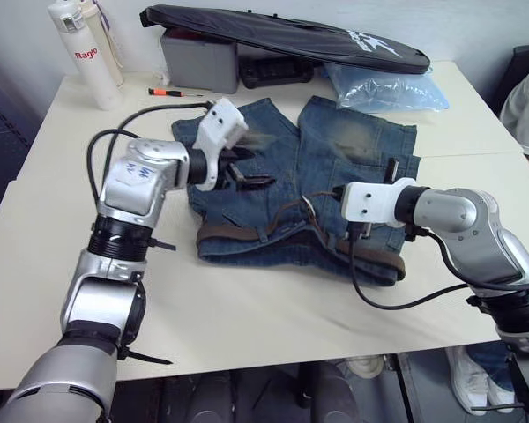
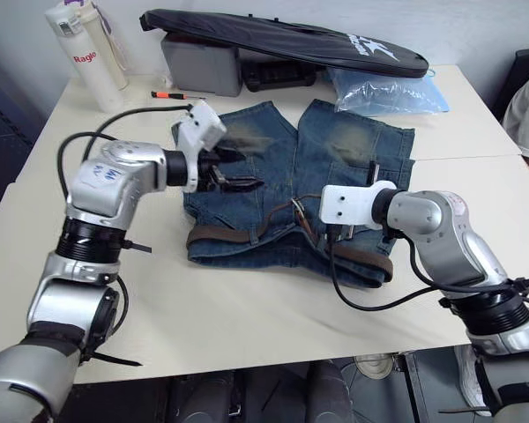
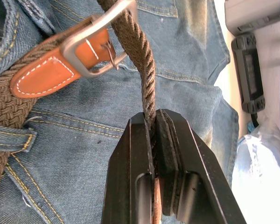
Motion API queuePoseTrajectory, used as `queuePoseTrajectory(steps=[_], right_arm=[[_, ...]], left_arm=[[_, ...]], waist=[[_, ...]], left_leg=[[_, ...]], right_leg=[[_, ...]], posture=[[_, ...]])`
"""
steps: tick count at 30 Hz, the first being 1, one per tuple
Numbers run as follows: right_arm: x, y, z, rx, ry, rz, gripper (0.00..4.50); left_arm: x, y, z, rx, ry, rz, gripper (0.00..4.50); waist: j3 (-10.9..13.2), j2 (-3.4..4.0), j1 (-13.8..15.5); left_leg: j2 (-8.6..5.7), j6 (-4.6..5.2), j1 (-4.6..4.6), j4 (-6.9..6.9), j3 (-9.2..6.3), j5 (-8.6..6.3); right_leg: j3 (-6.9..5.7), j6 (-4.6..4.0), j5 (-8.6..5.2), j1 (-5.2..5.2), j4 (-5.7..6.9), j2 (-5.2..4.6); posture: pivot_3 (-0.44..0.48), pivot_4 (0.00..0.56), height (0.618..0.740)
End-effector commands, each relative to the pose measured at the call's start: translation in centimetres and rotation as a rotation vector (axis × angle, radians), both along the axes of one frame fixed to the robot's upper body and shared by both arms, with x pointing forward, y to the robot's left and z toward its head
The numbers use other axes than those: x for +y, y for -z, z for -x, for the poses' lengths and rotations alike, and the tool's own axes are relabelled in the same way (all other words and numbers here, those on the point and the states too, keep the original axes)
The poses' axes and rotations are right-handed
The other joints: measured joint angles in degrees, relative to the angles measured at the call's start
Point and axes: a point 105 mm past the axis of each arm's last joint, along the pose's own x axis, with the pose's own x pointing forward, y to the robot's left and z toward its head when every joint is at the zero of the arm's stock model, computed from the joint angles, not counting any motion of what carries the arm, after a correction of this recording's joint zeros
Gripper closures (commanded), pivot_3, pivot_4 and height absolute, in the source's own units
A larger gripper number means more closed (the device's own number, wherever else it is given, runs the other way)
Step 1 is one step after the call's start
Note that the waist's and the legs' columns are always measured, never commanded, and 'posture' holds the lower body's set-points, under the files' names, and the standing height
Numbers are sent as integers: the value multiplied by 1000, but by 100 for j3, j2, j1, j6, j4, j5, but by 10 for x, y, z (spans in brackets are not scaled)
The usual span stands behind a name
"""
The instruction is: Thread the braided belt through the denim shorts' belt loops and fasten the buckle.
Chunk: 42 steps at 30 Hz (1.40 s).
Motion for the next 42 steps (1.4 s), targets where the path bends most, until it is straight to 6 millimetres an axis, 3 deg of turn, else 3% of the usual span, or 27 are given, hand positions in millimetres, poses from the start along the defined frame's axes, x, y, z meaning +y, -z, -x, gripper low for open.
queuePoseTrajectory(steps=[1,4,10,11,12,19,24,28,34,37,42], right_arm=[[-2,-16,3,-59,0,-16,4500],[-2,-17,3,-65,1,-17,4500],[-10,-28,2,-110,9,10,4500],[-14,-32,2,-124,13,24,4500],[-19,-37,2,-138,17,39,4500],[-47,-43,6,-145,49,118,4500],[-37,-41,6,-151,22,101,4500],[-42,-40,4,-149,32,122,4500],[-38,-47,2,-158,25,102,4500],[-35,-45,2,-151,22,87,4500],[-30,-45,1,-143,27,67,4500]], left_arm=[[4,5,11,19,71,-48,325],[-2,27,26,64,157,-140,1319],[-16,57,40,95,236,-247,4107],[-18,59,40,97,238,-249,4434],[-20,60,40,98,239,-247,4482],[-19,59,32,92,185,-220,4482],[-13,55,30,97,153,-194,4482],[-10,46,26,81,136,-166,4482],[-26,-10,1,-154,66,-2,4482],[-51,-25,7,-208,144,44,3575],[-91,-36,19,-236,240,67,1413]], waist=[[0,0,-5],[0,0,-8],[0,0,21],[0,0,20],[0,0,22],[0,0,8],[0,0,5],[0,0,3],[0,-1,33],[0,-1,44],[0,-1,43]], left_leg=[[0,0,0,0,0,0],[0,0,2,0,1,0],[0,0,-2,5,0,0],[0,0,-1,6,0,0],[0,0,-1,6,0,0],[0,0,0,3,0,0],[0,0,1,3,0,0],[0,0,1,3,0,0],[0,0,-1,8,0,0],[0,0,-1,7,0,0],[-1,0,-1,6,2,0]], right_leg=[[0,0,0,0,0,0],[0,0,0,0,1,0],[1,0,0,0,2,0],[1,0,0,0,2,0],[1,0,0,0,2,0],[1,0,0,0,1,0],[1,0,0,1,2,0],[1,0,0,0,1,0],[1,1,1,1,2,0],[0,2,1,4,-2,0],[0,3,2,3,-2,0]], posture=[[0,150,740],[0,150,740],[0,150,740],[0,150,740],[0,150,740],[0,150,740],[0,150,740],[0,150,740],[0,150,740],[0,150,740],[0,150,740]])
